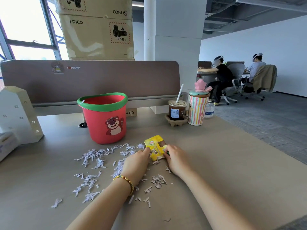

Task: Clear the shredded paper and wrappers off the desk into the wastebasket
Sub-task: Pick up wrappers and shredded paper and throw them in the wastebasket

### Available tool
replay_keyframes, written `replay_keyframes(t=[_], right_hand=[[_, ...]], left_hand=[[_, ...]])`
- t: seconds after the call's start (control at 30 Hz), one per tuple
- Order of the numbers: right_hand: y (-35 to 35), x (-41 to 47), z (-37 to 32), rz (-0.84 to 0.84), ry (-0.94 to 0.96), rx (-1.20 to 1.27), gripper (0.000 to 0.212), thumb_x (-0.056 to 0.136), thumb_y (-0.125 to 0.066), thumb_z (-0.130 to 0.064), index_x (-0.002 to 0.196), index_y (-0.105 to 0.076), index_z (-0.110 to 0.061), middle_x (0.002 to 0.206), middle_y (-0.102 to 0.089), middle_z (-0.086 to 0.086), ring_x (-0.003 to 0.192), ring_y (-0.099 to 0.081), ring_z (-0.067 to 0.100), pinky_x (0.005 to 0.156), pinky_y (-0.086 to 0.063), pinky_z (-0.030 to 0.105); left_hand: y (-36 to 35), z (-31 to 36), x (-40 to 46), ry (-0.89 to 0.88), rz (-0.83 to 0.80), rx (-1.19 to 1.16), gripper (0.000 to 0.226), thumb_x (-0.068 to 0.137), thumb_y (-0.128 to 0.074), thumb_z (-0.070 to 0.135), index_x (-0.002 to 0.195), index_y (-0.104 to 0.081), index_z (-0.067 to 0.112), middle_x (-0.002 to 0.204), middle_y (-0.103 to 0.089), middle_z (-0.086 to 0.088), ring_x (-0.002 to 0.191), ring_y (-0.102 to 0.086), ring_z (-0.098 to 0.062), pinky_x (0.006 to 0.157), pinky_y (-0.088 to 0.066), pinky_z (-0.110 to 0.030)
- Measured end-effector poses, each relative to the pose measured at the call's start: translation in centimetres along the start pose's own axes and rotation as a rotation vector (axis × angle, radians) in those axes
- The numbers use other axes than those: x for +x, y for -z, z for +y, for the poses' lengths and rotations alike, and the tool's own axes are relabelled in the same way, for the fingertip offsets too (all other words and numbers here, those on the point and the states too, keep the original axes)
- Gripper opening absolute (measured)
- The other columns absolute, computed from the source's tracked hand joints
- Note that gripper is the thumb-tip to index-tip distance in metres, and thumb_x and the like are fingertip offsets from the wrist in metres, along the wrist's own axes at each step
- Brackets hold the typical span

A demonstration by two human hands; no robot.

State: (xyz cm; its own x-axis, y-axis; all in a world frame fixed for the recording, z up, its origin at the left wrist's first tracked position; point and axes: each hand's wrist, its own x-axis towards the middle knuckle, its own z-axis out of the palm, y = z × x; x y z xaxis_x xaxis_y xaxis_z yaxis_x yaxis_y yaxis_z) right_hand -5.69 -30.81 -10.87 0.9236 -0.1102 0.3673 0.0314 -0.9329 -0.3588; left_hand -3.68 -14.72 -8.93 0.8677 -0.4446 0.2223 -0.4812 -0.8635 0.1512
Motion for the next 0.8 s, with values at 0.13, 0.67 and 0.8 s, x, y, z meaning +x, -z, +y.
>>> replay_keyframes(t=[0.13, 0.67, 0.8], right_hand=[[0.4, -0.3, -0.4, 0.015, 0.015, 0.024, 0.011, 0.092, -0.050, -0.022, 0.092, -0.054, -0.011, 0.100, -0.063, 0.010, 0.094, -0.058, 0.032, 0.074, -0.044, 0.039], [6.1, 2.5, -10.2, 0.118, 0.089, 0.357, 0.013, 0.095, -0.047, -0.020, 0.083, -0.046, -0.016, 0.082, -0.050, -0.005, 0.078, -0.048, 0.016, 0.063, -0.034, 0.029], [7.5, 5.2, -12.9, 0.171, 0.126, 0.341, 0.013, 0.096, -0.046, -0.021, 0.091, -0.051, -0.010, 0.087, -0.052, -0.001, 0.080, -0.048, 0.019, 0.066, -0.034, 0.030]], left_hand=[[1.5, -0.6, 0.3, 0.035, 0.102, -0.104, 0.017, 0.099, -0.030, 0.018, 0.107, -0.043, 0.010, 0.096, -0.064, -0.014, 0.081, -0.062, -0.035, 0.059, -0.040, -0.036], [12.8, -4.9, 0.1, 0.052, 0.418, -0.206, 0.013, 0.096, -0.039, 0.018, 0.097, -0.047, 0.009, 0.087, -0.065, -0.016, 0.075, -0.060, -0.036, 0.065, -0.052, -0.042], [15.6, -6.8, 1.1, 0.040, 0.500, -0.123, 0.016, 0.098, -0.038, 0.017, 0.100, -0.049, 0.006, 0.074, -0.057, -0.011, 0.064, -0.056, -0.031, 0.045, -0.039, -0.033]])
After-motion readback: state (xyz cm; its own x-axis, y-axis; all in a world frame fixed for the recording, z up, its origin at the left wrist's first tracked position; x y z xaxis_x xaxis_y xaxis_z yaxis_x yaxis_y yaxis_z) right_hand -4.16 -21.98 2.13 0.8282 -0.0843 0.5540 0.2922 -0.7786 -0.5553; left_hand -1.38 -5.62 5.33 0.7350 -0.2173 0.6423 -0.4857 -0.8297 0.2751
